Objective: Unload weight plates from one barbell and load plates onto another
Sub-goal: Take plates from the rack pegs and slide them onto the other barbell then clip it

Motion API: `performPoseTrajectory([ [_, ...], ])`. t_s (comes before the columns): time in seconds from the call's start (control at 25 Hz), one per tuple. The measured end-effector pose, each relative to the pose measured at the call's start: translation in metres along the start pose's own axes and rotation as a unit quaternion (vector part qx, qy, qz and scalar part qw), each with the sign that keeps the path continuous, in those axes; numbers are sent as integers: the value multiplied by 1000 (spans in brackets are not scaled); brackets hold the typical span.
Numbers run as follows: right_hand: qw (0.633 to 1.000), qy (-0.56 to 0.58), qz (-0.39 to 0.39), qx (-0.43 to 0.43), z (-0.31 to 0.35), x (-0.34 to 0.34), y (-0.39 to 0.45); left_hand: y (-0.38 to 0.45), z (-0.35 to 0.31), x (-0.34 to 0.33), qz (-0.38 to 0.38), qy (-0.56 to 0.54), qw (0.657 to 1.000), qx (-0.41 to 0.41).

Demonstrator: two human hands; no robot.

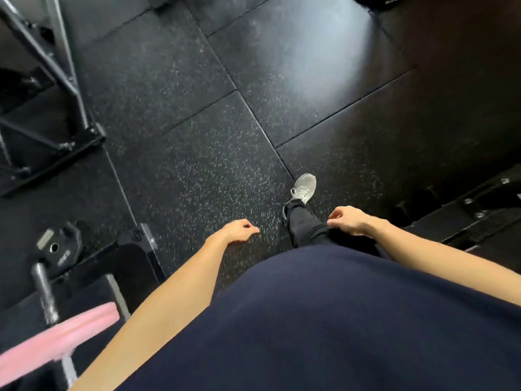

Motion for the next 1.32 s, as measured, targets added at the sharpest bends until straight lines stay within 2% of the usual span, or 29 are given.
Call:
performPoseTrajectory([
  [0.24,997,65,-19,-38,25,150,91,89,-123,150,3,49,998,-34],
  [0.36,991,106,-54,-54,27,225,121,121,-193,223,-44,56,994,-80],
  [0.48,987,139,-49,-59,30,273,150,149,-256,272,-66,63,989,-115],
  [0.68,969,218,-51,-100,22,356,211,225,-351,342,-8,160,978,-131],
  [0.8,958,252,-50,-128,17,414,249,277,-411,396,27,171,976,-129],
  [0.92,940,292,-64,-164,13,497,283,328,-497,469,63,242,959,-137],
  [1.04,919,335,-117,-175,10,586,307,373,-586,530,68,312,934,-161],
  [1.12,910,342,-146,-183,3,635,320,395,-642,555,74,350,916,-182],
  [1.32,887,388,-139,-209,-49,747,366,449,-796,578,99,388,891,-212],
])
Point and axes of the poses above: each hand's wrist, its own y-axis towards the middle knuckle, its own x-axis out of the back of the hand, z = x × y, the point moved 1 cm from there along y, towards the middle knuckle, and after that the axes turned 5 degrees about -x, right-handed, at the moved point
